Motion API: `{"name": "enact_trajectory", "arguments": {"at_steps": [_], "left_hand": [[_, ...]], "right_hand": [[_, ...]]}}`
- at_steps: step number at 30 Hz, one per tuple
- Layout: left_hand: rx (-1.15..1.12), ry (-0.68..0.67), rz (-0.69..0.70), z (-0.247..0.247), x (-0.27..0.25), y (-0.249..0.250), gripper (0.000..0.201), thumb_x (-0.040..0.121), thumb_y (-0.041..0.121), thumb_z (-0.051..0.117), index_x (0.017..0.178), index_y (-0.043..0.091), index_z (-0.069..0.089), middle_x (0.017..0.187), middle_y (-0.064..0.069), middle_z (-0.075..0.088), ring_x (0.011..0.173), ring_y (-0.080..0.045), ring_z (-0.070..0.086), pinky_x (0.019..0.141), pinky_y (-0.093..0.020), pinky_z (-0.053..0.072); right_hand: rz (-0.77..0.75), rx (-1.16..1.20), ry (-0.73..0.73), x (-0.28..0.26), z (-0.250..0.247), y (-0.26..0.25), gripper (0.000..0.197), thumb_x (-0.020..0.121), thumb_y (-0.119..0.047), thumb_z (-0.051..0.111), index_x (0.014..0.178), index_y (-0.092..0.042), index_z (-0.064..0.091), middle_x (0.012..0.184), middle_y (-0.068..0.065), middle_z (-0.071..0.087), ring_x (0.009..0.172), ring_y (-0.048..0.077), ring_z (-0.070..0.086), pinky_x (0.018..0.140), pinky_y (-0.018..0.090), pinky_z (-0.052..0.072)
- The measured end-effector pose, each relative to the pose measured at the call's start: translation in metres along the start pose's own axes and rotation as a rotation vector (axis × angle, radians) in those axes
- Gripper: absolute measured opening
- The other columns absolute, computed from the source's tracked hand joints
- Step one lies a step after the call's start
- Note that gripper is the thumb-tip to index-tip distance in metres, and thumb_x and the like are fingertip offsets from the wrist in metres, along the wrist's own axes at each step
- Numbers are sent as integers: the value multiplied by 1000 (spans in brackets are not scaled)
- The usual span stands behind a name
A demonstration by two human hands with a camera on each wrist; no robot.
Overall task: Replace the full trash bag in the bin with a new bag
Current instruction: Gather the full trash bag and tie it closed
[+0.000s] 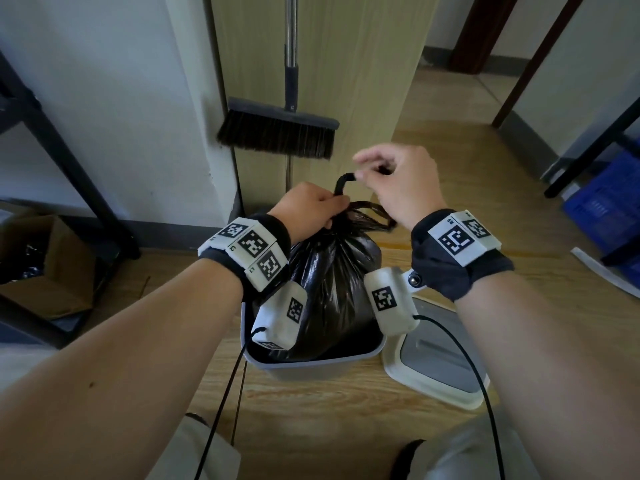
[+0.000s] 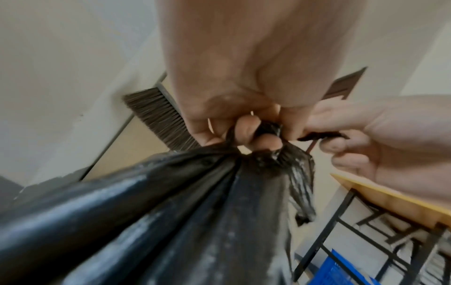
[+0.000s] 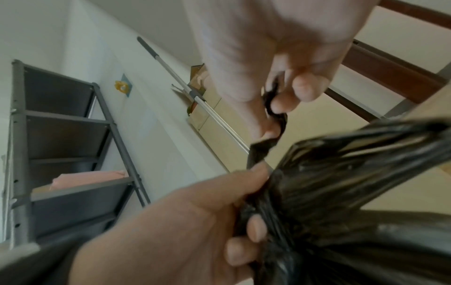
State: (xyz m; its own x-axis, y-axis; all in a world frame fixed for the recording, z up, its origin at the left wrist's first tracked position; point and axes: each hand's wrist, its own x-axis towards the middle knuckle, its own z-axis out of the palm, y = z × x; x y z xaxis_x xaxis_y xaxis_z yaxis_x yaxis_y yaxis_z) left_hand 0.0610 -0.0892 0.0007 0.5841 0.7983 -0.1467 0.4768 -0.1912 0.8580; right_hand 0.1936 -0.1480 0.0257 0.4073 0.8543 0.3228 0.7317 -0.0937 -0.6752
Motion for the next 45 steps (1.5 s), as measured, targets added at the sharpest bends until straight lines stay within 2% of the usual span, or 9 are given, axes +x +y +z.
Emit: {"name": "enact_trajectory", "arguments": {"at_steps": [3,12,16,22,26,29,31,37,45], "left_hand": [[-97,44,-86,-4,0,-2,34,95,33,46,72,12,60,58,3,53,46,-5,45,47,-13,39],[-181,89,-156,-6,1,-3,24,95,25,45,87,8,61,58,1,55,39,-6,39,34,-10,32],[-176,69,-150,-6,4,-8,25,96,26,46,80,14,61,59,1,58,40,-6,41,43,-13,37],[-192,111,-202,-9,7,-14,21,95,20,44,90,9,61,57,-1,56,26,-1,38,35,-10,36],[-179,73,-204,-9,6,-15,22,95,20,45,85,9,62,52,1,57,32,-6,43,35,-12,37],[-237,31,-193,-7,6,-14,22,93,19,48,94,2,63,51,-1,59,43,-15,47,44,-21,40],[-282,34,-185,-7,6,-14,21,91,17,51,92,0,64,50,-2,58,45,-18,48,50,-27,41],[-199,136,-143,-8,8,-22,18,87,18,62,77,3,65,57,-7,59,46,-15,56,53,-25,51],[-123,194,-124,-9,9,-23,19,84,19,67,71,10,57,60,-3,59,37,-8,57,39,-18,47]], "right_hand": [[64,62,76,0,-5,1,24,82,-9,64,101,-24,69,93,-13,66,90,1,62,84,12,44],[22,37,122,-8,2,-3,14,81,-14,59,72,-17,70,73,-21,62,48,-5,46,80,31,52],[-46,-22,47,-12,8,-7,27,80,-12,60,59,-29,64,107,-13,71,38,-2,48,85,34,54],[-90,-133,257,-9,11,-12,17,83,-14,61,72,-24,71,94,-17,64,47,-5,41,63,-1,36],[-10,-50,-192,-13,15,-11,22,81,-8,63,94,-20,75,94,-11,71,45,-9,50,53,0,37],[18,-68,-358,-17,26,-4,43,76,-7,66,117,-21,67,114,-3,69,77,-1,57,76,13,45],[68,-27,-386,-16,30,0,46,74,-9,69,118,-21,63,106,2,71,85,11,62,79,22,50],[55,32,-286,-15,33,4,27,67,-25,78,87,-20,61,68,8,61,56,15,51,55,27,40],[-65,-119,-301,-17,36,-2,11,79,-22,71,86,-15,77,78,-2,72,70,13,62,67,20,41]]}}
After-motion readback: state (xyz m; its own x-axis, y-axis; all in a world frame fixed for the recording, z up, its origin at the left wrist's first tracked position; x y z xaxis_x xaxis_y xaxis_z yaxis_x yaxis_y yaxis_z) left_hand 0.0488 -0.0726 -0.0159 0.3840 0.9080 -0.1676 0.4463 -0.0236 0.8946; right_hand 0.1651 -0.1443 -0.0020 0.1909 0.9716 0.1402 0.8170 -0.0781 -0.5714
